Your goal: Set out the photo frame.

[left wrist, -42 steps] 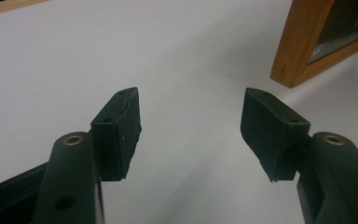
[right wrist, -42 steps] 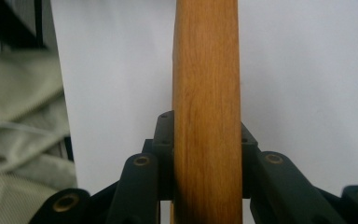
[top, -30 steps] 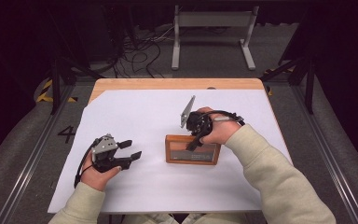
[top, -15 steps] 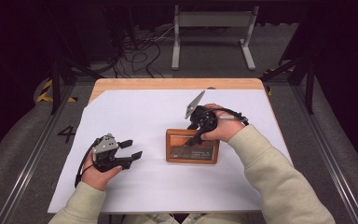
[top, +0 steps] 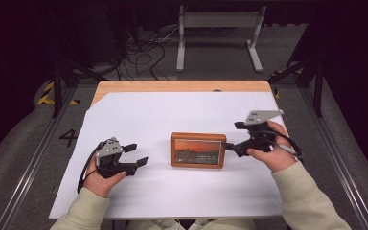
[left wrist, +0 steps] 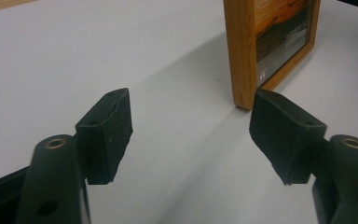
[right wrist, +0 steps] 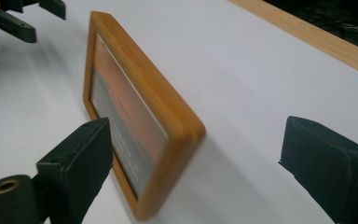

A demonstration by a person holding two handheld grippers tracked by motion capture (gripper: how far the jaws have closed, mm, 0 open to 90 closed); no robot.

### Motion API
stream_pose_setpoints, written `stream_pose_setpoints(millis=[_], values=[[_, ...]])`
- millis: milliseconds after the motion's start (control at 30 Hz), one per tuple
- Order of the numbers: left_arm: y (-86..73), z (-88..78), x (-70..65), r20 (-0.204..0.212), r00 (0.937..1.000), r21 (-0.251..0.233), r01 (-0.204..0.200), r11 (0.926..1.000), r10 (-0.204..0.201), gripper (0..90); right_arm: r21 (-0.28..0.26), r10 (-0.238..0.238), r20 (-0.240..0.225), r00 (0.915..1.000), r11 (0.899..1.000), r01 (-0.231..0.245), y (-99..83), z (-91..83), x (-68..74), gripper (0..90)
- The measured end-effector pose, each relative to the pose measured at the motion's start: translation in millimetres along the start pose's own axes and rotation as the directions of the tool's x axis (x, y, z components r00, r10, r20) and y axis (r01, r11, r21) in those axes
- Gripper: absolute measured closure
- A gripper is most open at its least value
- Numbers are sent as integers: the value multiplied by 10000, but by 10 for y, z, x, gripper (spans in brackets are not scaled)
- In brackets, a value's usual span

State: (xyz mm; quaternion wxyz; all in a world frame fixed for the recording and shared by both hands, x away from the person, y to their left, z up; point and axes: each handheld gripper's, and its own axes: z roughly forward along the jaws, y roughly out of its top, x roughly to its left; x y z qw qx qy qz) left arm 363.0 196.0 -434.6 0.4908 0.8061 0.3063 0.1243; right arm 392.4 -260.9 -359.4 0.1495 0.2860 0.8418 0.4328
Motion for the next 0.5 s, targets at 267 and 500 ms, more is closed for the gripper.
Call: stream_pose_setpoints(millis=[267, 500], values=[[-20, -36, 1, -117, 9998, -198, 155, 9997, -157, 245, -928, 1412, 1127, 9836, 9870, -1310, -758, -181, -94, 80], [-20, -46, 17, -55, 9998, -317, 181, 9993, -183, 232, -1113, 1531, 1216, 9807, 9839, -1398, -908, -185, -123, 70]])
